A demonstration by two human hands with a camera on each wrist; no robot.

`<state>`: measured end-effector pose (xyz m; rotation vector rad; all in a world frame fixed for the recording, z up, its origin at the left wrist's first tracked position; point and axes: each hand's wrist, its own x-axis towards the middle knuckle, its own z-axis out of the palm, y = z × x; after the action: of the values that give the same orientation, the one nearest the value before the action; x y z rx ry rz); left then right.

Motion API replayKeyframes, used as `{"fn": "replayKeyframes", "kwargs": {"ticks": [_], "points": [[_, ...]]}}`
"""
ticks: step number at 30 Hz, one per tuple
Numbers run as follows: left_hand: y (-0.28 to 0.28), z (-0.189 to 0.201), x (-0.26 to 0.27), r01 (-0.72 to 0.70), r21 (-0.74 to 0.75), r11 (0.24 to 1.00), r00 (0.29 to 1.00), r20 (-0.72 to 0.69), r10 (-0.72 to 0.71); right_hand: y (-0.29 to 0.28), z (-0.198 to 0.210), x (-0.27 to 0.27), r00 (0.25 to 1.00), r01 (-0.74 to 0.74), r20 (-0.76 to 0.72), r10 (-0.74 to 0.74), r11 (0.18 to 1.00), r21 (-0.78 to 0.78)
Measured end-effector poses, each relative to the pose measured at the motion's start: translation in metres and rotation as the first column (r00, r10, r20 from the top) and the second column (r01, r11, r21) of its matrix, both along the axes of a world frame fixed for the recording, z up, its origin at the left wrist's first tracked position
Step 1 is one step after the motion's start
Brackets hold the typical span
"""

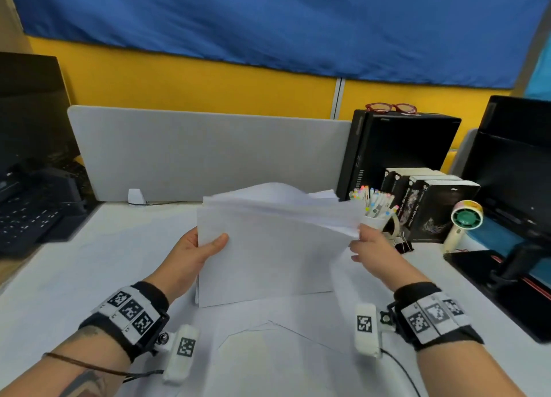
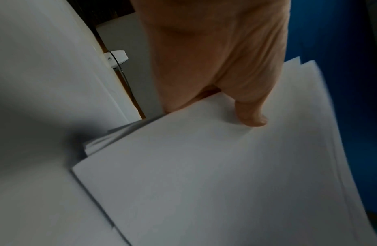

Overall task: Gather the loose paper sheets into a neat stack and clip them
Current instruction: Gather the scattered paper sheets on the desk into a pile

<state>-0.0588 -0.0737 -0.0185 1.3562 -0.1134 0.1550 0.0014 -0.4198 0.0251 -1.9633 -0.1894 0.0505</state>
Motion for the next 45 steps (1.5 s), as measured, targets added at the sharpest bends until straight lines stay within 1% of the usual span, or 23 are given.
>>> {"fn": "replayKeyframes", "kwargs": {"ticks": [1, 3, 4, 5, 6, 8, 9, 13, 15, 17, 19, 21, 24, 26, 28, 30, 33, 35, 37, 39, 41, 43, 45], "points": [[0.0, -0.002, 0.001, 0.005, 0.009, 1.0, 1.0, -0.004, -0.005, 0.001, -0.009, 0.001, 1.0, 0.017, -0.001, -0.017, 0.994, 0.105], [0.0, -0.001, 0.001, 0.002, -0.001, 1.0, 1.0, -0.012, -0.002, 0.0, -0.02, 0.0, 0.997, -0.043, -0.039, 0.06, 0.939, 0.342], [0.001, 0.001, 0.001, -0.005, -0.015, 1.0, 1.0, -0.011, 0.005, -0.001, -0.024, 0.0, 0.992, -0.086, -0.045, 0.114, 0.908, 0.411], [0.003, 0.002, 0.003, -0.01, -0.031, 0.999, 1.0, 0.0, 0.01, -0.001, -0.025, -0.001, 0.991, -0.113, -0.023, 0.135, 0.899, 0.424], [0.005, 0.006, 0.004, -0.012, -0.048, 0.999, 1.0, 0.008, 0.012, 0.0, -0.021, -0.002, 0.993, -0.116, 0.022, 0.117, 0.917, 0.383], [0.009, 0.016, 0.005, -0.001, -0.054, 0.999, 0.999, 0.032, 0.003, -0.001, -0.008, -0.002, 0.992, -0.023, 0.128, -0.013, 0.961, 0.274], [0.011, 0.021, 0.006, 0.01, -0.052, 0.999, 0.999, 0.051, -0.007, 0.0, 0.001, -0.003, 0.986, -0.004, 0.16, -0.042, 0.96, 0.281], [0.011, 0.032, 0.005, 0.008, -0.033, 0.999, 0.994, 0.107, -0.004, 0.007, 0.028, -0.015, 0.984, -0.152, 0.146, 0.098, 0.889, 0.431], [0.009, 0.025, 0.002, -0.046, 0.026, 0.999, 0.994, 0.103, 0.043, 0.013, 0.022, -0.018, 0.985, -0.12, 0.161, 0.057, 0.901, 0.417], [0.011, 0.012, -0.005, -0.095, 0.093, 0.991, 0.994, 0.07, 0.089, 0.013, 0.008, -0.021, 0.984, -0.066, 0.178, 0.006, 0.939, 0.336], [0.01, -0.002, -0.014, -0.103, 0.122, 0.987, 0.995, 0.024, 0.101, 0.007, -0.008, -0.024, 0.987, -0.107, 0.152, 0.058, 0.934, 0.34], [0.008, -0.01, -0.018, -0.073, 0.096, 0.993, 0.997, -0.003, 0.074, 0.005, -0.017, -0.03, 0.988, -0.149, 0.101, 0.12, 0.92, 0.364], [0.002, 0.002, -0.014, -0.069, 0.043, 0.997, 0.996, 0.051, 0.067, 0.013, -0.007, -0.039, 0.986, -0.097, 0.164, 0.035, 0.919, 0.382], [0.001, 0.016, -0.009, -0.111, 0.044, 0.993, 0.988, 0.113, 0.106, 0.015, 0.003, -0.04, 0.978, -0.084, 0.208, -0.014, 0.888, 0.452], [0.0, 0.022, -0.007, -0.157, 0.081, 0.984, 0.981, 0.129, 0.146, 0.015, 0.004, -0.041, 0.977, -0.078, 0.209, -0.032, 0.866, 0.495], [0.004, 0.008, -0.008, -0.123, 0.157, 0.98, 0.992, 0.054, 0.116, 0.017, -0.012, -0.045, 0.988, -0.077, 0.156, 0.008, 0.895, 0.44], [0.008, -0.021, -0.012, 0.005, 0.357, 0.934, 0.98, -0.188, 0.067, 0.022, -0.043, -0.048, 1.0, -0.031, 0.008, 0.03, 0.945, 0.326], [0.01, -0.03, -0.01, -0.023, 0.406, 0.913, 0.958, -0.252, 0.136, 0.03, -0.047, -0.044, 1.0, 0.01, -0.019, -0.004, 0.945, 0.326], [0.008, -0.026, -0.006, -0.121, 0.357, 0.926, 0.94, -0.259, 0.223, 0.037, -0.043, -0.039, 0.998, 0.065, -0.046, -0.053, 0.939, 0.337], [0.005, -0.019, -0.003, -0.223, 0.275, 0.935, 0.914, -0.276, 0.299, 0.045, -0.042, -0.037, 0.99, 0.116, -0.117, -0.075, 0.909, 0.4], [0.007, -0.014, 0.001, -0.337, 0.082, 0.938, 0.881, -0.322, 0.345, 0.052, -0.049, -0.038, 0.973, 0.161, -0.225, -0.048, 0.841, 0.516], [0.003, -0.008, 0.002, -0.377, -0.147, 0.914, 0.875, -0.379, 0.3, 0.06, -0.053, -0.043, 0.946, 0.205, -0.324, 0.002, 0.77, 0.605], [-0.009, -0.002, 0.001, -0.355, -0.286, 0.89, 0.867, -0.457, 0.199, 0.067, -0.05, -0.048, 0.93, 0.175, -0.354, 0.095, 0.733, 0.657]]}}
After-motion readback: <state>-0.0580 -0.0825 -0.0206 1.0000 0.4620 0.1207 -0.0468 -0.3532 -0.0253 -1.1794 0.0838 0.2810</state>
